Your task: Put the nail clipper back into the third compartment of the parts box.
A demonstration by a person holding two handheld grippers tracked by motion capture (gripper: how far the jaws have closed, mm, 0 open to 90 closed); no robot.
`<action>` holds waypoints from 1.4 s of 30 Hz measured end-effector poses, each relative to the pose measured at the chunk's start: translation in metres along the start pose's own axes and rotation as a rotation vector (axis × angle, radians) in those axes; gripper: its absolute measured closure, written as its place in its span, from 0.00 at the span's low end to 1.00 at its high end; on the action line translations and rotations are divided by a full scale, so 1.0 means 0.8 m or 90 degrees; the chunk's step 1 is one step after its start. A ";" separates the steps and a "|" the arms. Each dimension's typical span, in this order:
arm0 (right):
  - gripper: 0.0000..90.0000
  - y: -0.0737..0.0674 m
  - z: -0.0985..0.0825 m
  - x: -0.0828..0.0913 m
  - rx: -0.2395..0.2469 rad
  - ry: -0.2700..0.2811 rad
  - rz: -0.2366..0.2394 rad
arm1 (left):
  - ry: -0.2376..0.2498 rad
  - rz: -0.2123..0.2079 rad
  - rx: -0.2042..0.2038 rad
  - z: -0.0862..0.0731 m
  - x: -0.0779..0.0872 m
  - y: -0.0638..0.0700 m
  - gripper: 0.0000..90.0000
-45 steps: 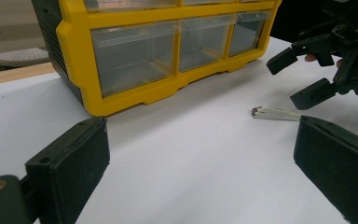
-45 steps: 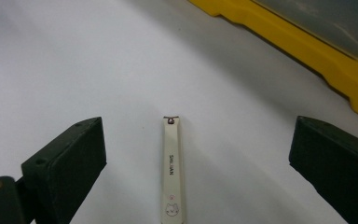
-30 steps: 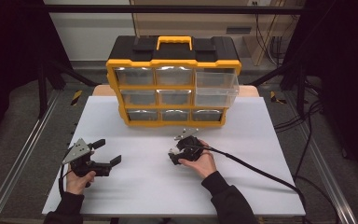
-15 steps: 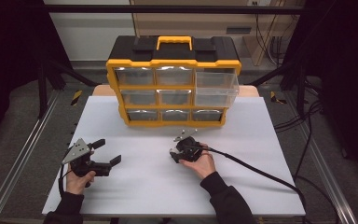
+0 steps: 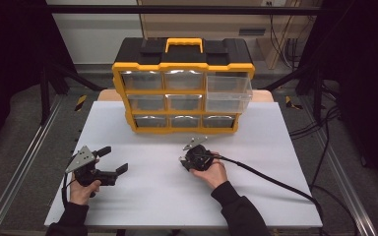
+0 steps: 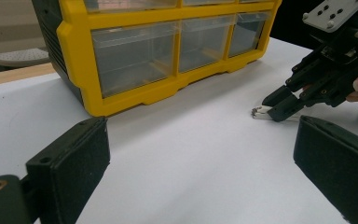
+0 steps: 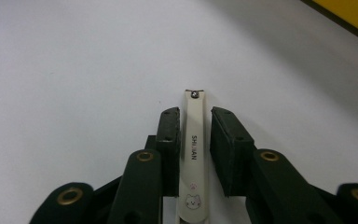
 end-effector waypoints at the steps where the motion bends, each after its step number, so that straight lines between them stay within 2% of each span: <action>1: 0.82 0.000 0.000 0.000 -0.002 0.001 0.001 | 0.000 0.000 0.000 0.000 0.000 0.000 0.04; 19: 0.86 0.001 0.000 0.001 -0.015 -0.011 0.012 | 0.001 -0.001 0.000 0.000 0.000 0.000 0.04; 23: 0.86 0.001 0.000 0.001 -0.009 -0.007 0.013 | 0.000 -0.001 0.000 0.000 0.000 0.000 0.04; 35: 0.86 0.004 0.013 0.023 -0.014 0.017 0.012 | -0.001 -0.001 -0.001 0.000 0.000 0.001 0.04; 42: 0.86 0.005 0.018 0.035 -0.006 0.028 0.012 | -0.001 -0.002 0.000 0.000 0.000 0.001 0.04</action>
Point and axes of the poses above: each handheld gripper's, and its own axes: x roughly backward along the jaws, z roughly out of its top, y roughly to its right, the point moved 10 cm from there along -x, roughly forward along the jaws, and after that the axes turned 7 degrees about -z, right-handed, at the moved point
